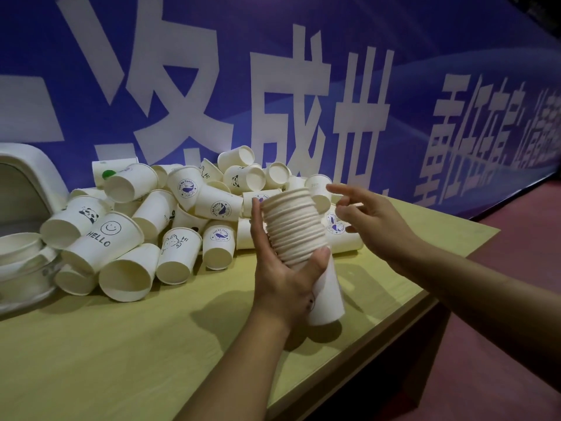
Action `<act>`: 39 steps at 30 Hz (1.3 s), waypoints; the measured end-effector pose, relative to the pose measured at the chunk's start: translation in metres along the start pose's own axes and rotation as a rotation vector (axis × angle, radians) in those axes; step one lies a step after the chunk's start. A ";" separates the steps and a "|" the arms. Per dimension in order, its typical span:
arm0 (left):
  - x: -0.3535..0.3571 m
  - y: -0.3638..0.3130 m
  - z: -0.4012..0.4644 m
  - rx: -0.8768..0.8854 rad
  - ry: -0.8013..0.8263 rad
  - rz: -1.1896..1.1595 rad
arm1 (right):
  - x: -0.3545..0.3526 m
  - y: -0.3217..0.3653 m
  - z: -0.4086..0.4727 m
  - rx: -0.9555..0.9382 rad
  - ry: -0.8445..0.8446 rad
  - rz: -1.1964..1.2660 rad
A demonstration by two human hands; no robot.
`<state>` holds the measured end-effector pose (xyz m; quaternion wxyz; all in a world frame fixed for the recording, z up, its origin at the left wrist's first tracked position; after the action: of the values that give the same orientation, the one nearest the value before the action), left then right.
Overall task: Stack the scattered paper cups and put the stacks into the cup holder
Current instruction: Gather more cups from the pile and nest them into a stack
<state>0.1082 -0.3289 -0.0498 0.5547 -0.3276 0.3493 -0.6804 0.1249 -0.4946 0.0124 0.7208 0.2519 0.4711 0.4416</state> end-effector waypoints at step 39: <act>-0.011 0.006 0.004 -0.048 0.031 0.136 | -0.012 -0.082 0.033 0.045 0.021 -0.217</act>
<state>0.1165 -0.3191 -0.0538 0.5863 -0.3056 0.3956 -0.6374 0.1852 -0.5428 -0.0322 0.7536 0.2111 0.5127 0.3530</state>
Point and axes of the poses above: each hand's wrist, its own z-axis towards the middle knuckle, its own x-axis out of the palm, y = z × x, the point moved 3 cm from there along z, towards the middle knuckle, and after that the axes turned 4 degrees about y, right-handed, at the moved point
